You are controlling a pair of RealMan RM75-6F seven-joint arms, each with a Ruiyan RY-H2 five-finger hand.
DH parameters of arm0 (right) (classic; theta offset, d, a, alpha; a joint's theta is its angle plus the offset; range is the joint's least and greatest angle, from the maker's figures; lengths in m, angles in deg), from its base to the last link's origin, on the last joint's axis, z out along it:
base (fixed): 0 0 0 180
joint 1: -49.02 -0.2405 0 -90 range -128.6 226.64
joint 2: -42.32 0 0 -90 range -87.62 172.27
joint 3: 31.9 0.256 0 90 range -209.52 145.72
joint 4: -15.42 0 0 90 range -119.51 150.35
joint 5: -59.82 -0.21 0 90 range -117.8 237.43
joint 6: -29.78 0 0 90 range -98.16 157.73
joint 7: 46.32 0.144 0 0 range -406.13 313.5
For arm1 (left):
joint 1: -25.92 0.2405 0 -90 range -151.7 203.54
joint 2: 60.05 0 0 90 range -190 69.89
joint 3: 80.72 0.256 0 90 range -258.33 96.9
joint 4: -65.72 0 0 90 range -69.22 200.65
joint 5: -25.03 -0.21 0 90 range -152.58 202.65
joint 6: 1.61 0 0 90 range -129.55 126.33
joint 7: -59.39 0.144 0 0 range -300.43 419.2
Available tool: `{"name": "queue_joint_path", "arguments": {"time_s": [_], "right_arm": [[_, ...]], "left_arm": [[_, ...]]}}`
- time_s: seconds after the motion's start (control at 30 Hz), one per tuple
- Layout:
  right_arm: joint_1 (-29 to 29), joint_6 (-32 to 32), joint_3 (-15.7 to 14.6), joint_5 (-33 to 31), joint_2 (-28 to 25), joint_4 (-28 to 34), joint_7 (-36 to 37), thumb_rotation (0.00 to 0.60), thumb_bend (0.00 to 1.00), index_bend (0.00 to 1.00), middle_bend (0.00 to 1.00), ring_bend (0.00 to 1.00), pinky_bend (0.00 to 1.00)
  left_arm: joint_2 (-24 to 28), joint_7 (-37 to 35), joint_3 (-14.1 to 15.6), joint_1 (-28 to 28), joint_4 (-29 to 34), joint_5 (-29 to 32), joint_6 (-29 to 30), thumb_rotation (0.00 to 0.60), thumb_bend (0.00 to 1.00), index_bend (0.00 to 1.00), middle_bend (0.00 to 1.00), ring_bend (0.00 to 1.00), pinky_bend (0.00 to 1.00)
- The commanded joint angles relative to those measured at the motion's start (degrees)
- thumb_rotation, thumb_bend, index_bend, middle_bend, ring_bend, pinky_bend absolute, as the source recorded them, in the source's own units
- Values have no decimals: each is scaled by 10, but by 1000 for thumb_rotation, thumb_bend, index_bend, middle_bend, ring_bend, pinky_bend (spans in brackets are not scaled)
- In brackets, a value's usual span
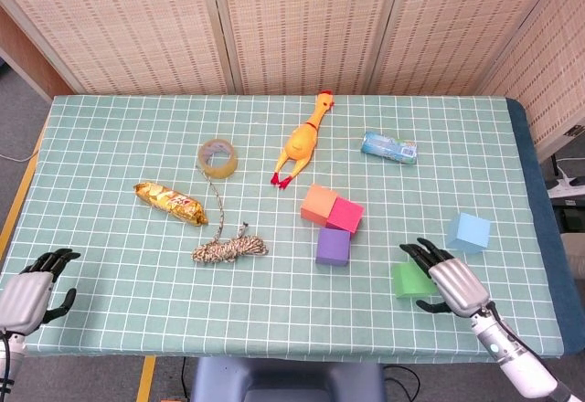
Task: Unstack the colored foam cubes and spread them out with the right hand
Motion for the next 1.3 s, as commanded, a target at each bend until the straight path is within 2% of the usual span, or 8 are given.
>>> {"name": "queue_joint_path", "arguments": {"time_s": [0.03, 0.27, 0.43, 0.77, 1.3], "right_arm": [[-3, 16, 34, -18, 33, -19, -5, 600, 56, 16, 99, 25, 255], [-42, -41, 104, -100, 104, -59, -49, 600, 56, 71, 91, 27, 264], [-69, -79, 127, -127, 150, -96, -44, 600, 56, 94, 92, 27, 266], [-103, -92, 144, -125, 221, -180, -14, 600, 56, 150, 138, 64, 306], [-144, -99, 156, -112, 292, -270, 37, 600, 57, 205, 173, 96, 351]], "left_arm": [[0, 2, 1, -1, 0, 0, -2, 600, 461, 213, 160, 156, 358], [-1, 2, 1, -3, -2, 2, -6, 600, 462, 213, 161, 156, 358], [-1, 1, 0, -4, -4, 6, -11, 600, 462, 213, 161, 156, 358], [0, -1, -1, -3, -4, 8, -8, 600, 462, 213, 161, 156, 358], [0, 1, 1, -3, -3, 3, -7, 600, 463, 213, 161, 156, 358]]}}
